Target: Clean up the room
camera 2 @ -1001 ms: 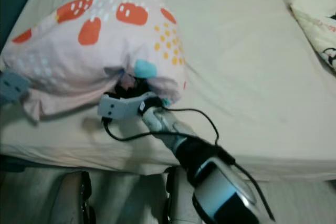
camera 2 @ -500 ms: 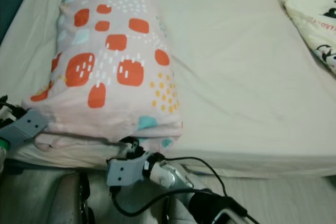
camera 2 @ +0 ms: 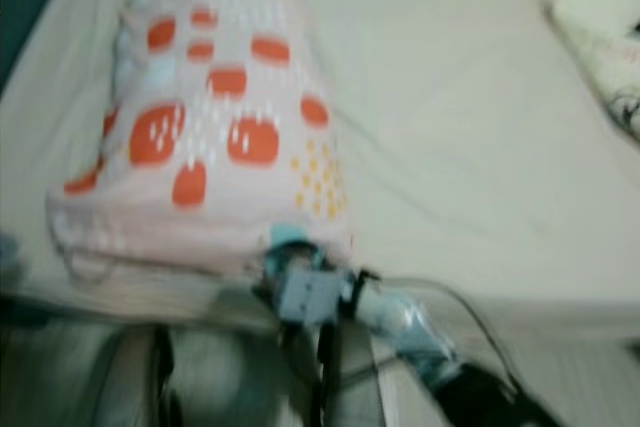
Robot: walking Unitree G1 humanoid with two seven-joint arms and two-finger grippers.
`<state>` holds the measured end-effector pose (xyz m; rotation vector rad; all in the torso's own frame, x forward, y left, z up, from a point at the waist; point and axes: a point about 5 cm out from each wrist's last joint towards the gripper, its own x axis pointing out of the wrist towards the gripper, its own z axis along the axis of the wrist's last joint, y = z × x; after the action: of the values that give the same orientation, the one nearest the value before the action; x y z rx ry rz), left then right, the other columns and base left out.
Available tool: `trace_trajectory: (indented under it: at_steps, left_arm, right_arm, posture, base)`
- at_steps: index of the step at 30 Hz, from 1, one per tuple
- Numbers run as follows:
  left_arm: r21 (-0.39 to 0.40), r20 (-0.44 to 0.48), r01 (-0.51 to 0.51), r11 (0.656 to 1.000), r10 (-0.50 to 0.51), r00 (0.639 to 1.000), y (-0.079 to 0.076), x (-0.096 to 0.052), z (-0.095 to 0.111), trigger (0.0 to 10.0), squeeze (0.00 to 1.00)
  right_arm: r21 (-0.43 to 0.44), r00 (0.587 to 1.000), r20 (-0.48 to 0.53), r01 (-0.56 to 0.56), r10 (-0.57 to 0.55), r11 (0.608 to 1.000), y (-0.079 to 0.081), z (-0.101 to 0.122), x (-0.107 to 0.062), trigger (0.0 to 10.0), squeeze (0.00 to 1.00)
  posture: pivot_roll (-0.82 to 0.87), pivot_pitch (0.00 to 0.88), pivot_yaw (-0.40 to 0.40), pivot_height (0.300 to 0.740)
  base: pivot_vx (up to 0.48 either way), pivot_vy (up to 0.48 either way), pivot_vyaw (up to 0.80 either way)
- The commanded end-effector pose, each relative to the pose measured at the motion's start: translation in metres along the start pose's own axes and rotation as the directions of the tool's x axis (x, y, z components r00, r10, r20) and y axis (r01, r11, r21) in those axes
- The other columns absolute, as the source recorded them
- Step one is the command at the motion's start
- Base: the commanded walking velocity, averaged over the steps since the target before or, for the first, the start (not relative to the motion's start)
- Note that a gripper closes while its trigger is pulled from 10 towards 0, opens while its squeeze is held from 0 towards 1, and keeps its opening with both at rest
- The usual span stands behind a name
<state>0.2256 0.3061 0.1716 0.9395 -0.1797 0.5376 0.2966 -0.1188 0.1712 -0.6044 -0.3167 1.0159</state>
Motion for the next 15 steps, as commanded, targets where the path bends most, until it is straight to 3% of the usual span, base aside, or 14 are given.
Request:
trace_trajectory:
  at_steps: [1, 4, 6, 7, 9, 10, 12, 15]
  left_arm:
    - [0.009, -0.018, -0.029, 1.0, 0.029, 0.999, 0.006, -0.003, -0.001, 10.0, 0.0]
    - [-0.064, 0.051, -0.116, 0.991, 0.119, 0.992, 0.015, 0.002, 0.025, 10.0, 0.0]
    - [-0.064, 0.051, -0.116, 0.991, 0.119, 0.992, 0.015, 0.002, 0.025, 10.0, 0.0]
    - [-0.079, 0.074, -0.133, 0.988, 0.139, 0.988, 0.018, 0.006, 0.032, 10.0, 0.0]
    - [-0.112, 0.121, -0.147, 0.983, 0.16, 0.98, 0.022, 0.021, 0.046, 10.0, 0.0]
    - [-0.112, 0.121, -0.147, 0.983, 0.16, 0.98, 0.022, 0.021, 0.046, 10.0, 0.0]
    - [-0.137, 0.134, -0.151, 0.979, 0.169, 0.976, 0.024, 0.028, 0.054, 10.0, 0.0]
    - [-0.194, 0.114, -0.16, 0.968, 0.184, 0.976, 0.022, 0.034, 0.06, 10.0, 0.0]
  right_arm:
    - [0.062, 1.0, -0.009, -0.019, 0.02, 0.998, 0.005, -0.002, -0.004, 10.0, 0.0]
    - [0.09, 0.994, -0.029, 0.112, -0.11, 0.99, -0.015, -0.004, -0.013, 10.0, 0.0]
    - [0.09, 0.994, -0.029, 0.112, -0.11, 0.99, -0.015, -0.004, -0.013, 10.0, 0.0]
    - [0.115, 0.987, -0.029, 0.161, -0.159, 0.98, -0.02, -0.005, -0.014, 10.0, 0.0]
    - [0.262, 0.971, -0.011, 0.235, -0.24, 0.936, -0.021, -0.009, -0.011, 10.0, 0.0]
    - [0.262, 0.971, -0.011, 0.235, -0.24, 0.936, -0.021, -0.009, -0.011, 10.0, 0.0]
    - [0.354, 0.968, -0.017, 0.241, -0.252, 0.903, -0.019, -0.012, -0.012, 10.0, 0.0]
    - [0.377, 0.949, -0.053, 0.307, -0.31, 0.874, -0.028, -0.015, -0.019, 10.0, 0.0]
  posture:
    - [0.1, 0.23, -0.023, 0.579]
    - [0.1, 0.218, -0.029, 0.579]
    - [0.1, 0.218, -0.029, 0.579]
    - [0.1, 0.218, -0.029, 0.579]
    - [0.11, 0.207, -0.024, 0.579]
    - [0.11, 0.207, -0.024, 0.579]
    - [0.11, 0.203, -0.024, 0.579]
    - [0.11, 0.2, -0.024, 0.579]
  base:
    - [0.0, 0.0, 0.0]
    - [0.0, 0.0, 0.0]
    - [0.0, 0.0, 0.0]
    - [0.0, 0.0, 0.0]
    - [0.0, 0.0, 0.0]
    - [0.0, 0.0, 0.0]
    - [0.0, 0.0, 0.0]
    - [0.0, 0.0, 0.0]
